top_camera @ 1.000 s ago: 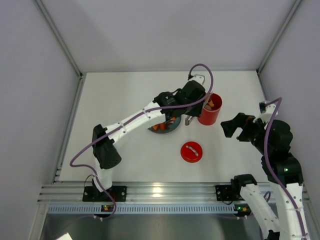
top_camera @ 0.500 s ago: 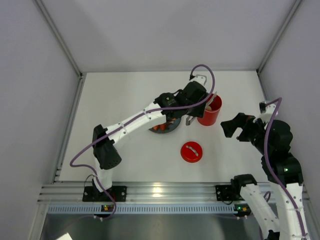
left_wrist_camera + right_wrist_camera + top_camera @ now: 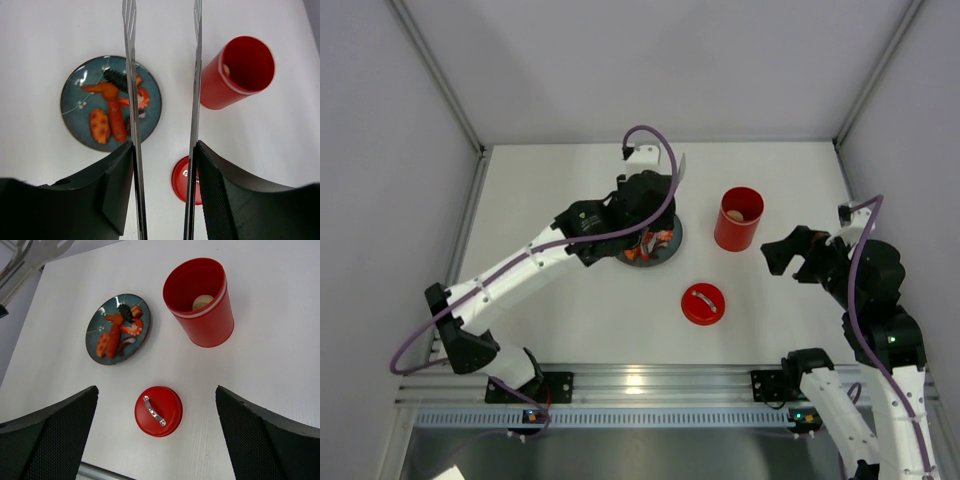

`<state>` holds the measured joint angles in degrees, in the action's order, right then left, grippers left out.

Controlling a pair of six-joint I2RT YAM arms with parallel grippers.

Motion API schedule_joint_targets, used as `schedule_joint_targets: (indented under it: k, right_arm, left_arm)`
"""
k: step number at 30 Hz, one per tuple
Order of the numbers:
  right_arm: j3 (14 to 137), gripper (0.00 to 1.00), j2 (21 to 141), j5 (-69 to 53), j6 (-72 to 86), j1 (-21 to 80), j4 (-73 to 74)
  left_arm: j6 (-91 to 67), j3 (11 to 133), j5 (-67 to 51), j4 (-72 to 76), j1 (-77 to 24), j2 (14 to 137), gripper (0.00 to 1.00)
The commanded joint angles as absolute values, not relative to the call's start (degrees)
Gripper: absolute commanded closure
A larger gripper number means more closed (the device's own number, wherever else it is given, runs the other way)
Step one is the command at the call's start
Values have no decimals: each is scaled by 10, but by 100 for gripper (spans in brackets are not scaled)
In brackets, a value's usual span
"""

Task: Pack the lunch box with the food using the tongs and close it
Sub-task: Pick up the fake food from the plate.

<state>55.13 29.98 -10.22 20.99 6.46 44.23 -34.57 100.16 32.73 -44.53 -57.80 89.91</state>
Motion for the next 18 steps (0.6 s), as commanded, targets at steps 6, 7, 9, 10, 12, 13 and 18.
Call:
schedule_joint_targets:
  k: [6,7,9,10,12,13,18]
  right_arm:
    - [541,1,297,-119,210,59,429]
    - [541,1,298,-119,211,59,427]
    - [538,1,299,-120,210,60,425]
    - [537,1,299,-120,211,59,425]
    - [534,0,299,-119,210,59,423]
    - [533,1,298,-120,210,59,423]
    - [530,1,300,-115,207,59,422]
  left_arm:
    - [-407,853,345,-499,-570,836,44]
    - [-414,846,343,-507,-570,836,44]
    - [-418,819,334,-509,-569,828,44]
    - [-421,810,331,-505,-569,825,44]
    - [-423,783,322,-497,-568,822,44]
    - [-427,777,319,-497,-567,823,44]
    - [-441,736,299,-485,-567,824,45]
